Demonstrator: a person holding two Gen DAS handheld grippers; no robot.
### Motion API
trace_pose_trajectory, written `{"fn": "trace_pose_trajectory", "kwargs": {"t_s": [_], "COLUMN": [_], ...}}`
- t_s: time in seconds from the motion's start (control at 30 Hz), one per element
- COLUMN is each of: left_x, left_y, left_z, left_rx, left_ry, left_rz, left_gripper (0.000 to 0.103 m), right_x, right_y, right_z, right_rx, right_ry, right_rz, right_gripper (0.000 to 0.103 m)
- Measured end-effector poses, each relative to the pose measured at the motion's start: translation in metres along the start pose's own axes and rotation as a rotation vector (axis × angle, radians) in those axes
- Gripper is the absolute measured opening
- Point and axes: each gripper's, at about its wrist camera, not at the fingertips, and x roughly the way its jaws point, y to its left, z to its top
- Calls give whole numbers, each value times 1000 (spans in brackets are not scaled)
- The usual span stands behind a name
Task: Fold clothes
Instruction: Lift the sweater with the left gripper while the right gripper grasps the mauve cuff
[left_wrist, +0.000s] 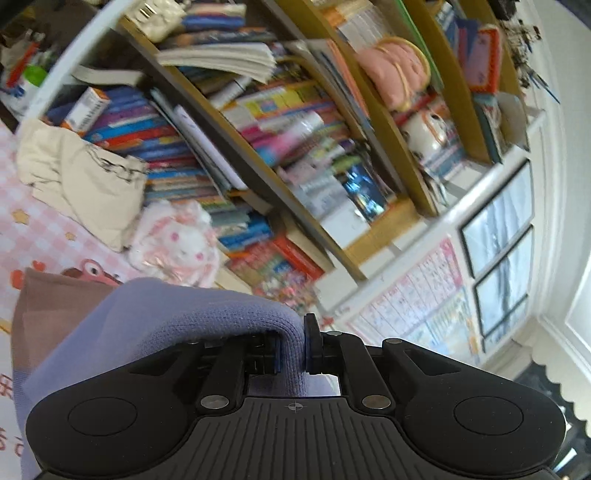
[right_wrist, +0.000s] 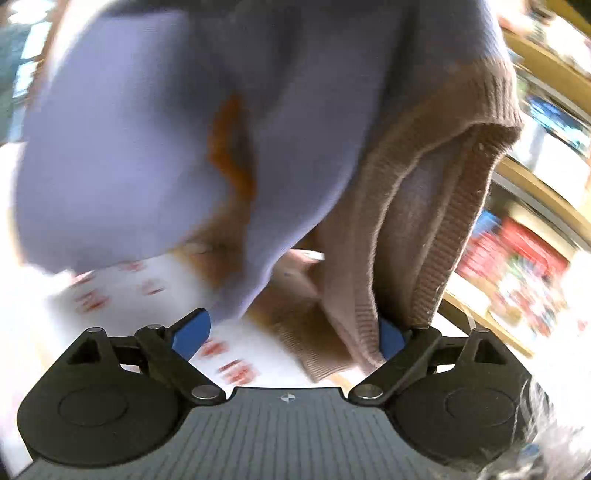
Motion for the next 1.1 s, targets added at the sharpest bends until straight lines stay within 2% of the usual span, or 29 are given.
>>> {"fn": "trace_pose_trajectory", "kwargs": {"t_s": [0.13,0.23,0.33,0.43,0.57,0.73,0.8,0.9,1.03,1.1], "left_x": [0,0,-1,-2,-4,-9,-12,-13,-9,-7], "left_y": [7,10,18,34,47,63,68,66,54,52], "left_z": [0,4,9,13,15,18,20,21,17,15], "left_rx": [-42,-47,-50,-130,-183,-236,-255,-249,-199,-195], "left_ry": [-14,-34,-62,-99,-129,-163,-181,-168,-130,-119], "left_rz": [25,39,64,99,127,163,179,175,162,159], "left_gripper": [10,10,10,10,10,10,10,10,10,10], "right_x": [-16,-26,-29,-31,-35,-45,-48,-36,-1,19], "right_y": [22,29,27,25,19,11,3,-12,-16,-18], "right_z": [-13,-16,-18,-17,-14,-10,-13,-16,-14,-10], "right_rx": [-133,-177,-178,-192,-191,-125,-46,44,13,10], "right_ry": [-10,-28,-46,-68,-109,-148,-141,-82,-28,-12], "right_rz": [126,152,118,89,57,-8,-37,-54,-84,-86], "right_gripper": [91,93,93,93,93,94,94,94,94,89]}}
